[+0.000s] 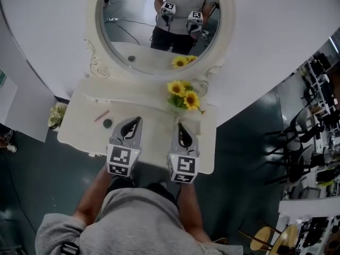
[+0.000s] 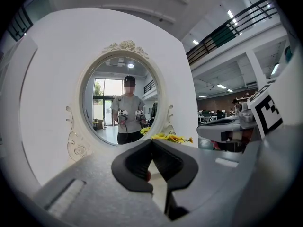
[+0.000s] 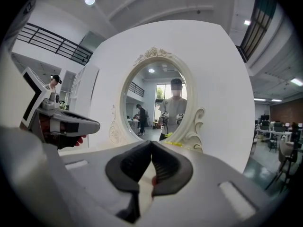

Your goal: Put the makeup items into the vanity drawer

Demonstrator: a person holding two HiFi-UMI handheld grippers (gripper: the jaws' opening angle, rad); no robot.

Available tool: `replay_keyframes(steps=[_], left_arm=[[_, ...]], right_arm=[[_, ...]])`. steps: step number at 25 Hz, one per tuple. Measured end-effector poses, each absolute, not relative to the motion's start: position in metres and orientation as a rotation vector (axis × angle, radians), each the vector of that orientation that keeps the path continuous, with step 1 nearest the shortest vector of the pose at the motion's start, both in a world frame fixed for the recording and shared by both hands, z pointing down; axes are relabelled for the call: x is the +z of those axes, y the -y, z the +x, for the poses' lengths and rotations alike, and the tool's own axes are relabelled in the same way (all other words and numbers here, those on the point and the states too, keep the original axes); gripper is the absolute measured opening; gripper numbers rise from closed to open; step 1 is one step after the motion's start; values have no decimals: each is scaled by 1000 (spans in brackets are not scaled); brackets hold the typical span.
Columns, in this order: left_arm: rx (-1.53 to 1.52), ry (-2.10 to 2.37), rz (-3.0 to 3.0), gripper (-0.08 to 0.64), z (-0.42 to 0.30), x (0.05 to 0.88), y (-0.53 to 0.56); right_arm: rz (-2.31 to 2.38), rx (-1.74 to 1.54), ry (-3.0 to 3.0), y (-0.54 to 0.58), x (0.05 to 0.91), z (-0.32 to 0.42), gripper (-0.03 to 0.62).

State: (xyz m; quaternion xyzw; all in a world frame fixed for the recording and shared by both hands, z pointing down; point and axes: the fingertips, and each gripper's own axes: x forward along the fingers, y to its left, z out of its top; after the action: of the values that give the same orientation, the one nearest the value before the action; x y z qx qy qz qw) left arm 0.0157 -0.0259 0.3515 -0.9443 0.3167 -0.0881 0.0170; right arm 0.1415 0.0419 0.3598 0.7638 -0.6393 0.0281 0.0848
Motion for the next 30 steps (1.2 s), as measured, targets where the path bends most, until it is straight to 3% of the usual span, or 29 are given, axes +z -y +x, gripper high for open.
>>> replay_keyframes(steps=[11,30], left_arm=[[-288,-1116,-2911,11,-18,357,32],[-440,-1757,-2719,11,-220,416,77]], right_arm=[[2174,106,2003,-26,371,110,6],[1641,189,2340,72,430,-75,6]])
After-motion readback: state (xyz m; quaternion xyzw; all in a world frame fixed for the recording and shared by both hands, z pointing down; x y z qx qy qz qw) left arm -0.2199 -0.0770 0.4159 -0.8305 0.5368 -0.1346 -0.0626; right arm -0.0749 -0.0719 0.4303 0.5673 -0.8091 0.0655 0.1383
